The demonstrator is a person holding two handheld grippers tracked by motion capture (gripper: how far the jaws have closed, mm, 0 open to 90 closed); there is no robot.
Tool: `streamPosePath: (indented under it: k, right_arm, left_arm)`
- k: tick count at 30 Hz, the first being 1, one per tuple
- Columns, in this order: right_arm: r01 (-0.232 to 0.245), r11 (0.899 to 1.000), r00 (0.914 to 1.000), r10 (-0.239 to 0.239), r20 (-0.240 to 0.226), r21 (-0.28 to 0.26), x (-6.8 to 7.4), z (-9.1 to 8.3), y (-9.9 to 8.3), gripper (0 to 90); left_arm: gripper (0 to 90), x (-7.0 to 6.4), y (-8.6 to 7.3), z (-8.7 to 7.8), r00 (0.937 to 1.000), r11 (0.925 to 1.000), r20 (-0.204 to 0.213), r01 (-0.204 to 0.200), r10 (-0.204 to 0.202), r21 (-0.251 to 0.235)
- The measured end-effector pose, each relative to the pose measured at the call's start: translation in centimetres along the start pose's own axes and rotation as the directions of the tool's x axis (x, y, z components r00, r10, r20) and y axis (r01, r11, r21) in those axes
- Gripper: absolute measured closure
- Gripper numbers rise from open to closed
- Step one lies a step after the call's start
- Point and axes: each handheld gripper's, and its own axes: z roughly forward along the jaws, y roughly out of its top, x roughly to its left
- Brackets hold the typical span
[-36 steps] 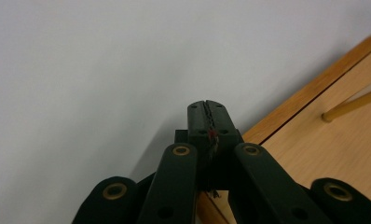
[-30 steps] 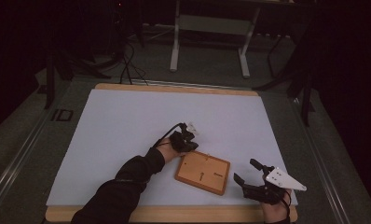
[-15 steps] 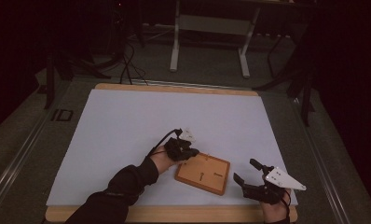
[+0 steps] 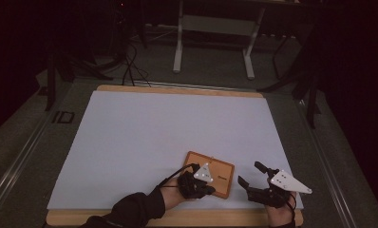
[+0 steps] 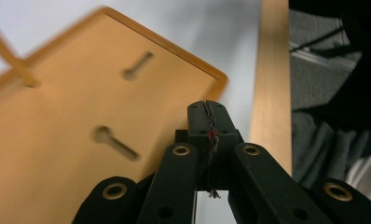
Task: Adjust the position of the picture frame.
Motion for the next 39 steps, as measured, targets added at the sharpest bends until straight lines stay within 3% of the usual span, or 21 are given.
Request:
streamPosePath:
  k: [9,20,28,39]
  right_arm:
    - [-0.002,1.000,1.0000,0.002,-0.001,-0.001,0.0,0.0,0.0,14.8]
    - [-0.001,1.000,1.0000,0.001,0.001,-0.006,-0.1,-0.2,0.0,14.9]
    - [-0.003,1.000,1.0000,0.003,0.001,-0.007,-0.2,-0.3,0.0,14.8]
    - [-0.004,1.000,1.0000,0.004,0.000,-0.008,-0.1,-0.3,0.0,14.9]
  left_arm:
    - [90.0,-0.4,-0.5,2.0,0.9990,0.9978,-0.001,-0.044,0.044,0.051]
    - [90.0,-0.4,1.1,3.3,0.9976,0.9976,-0.026,-0.064,0.064,0.028]
    - [90.0,0.7,1.3,4.0,0.9983,0.9995,-0.056,-0.014,0.015,0.030]
    - [90.0,2.1,2.2,4.8,0.9950,0.9998,-0.099,0.015,-0.014,0.014]
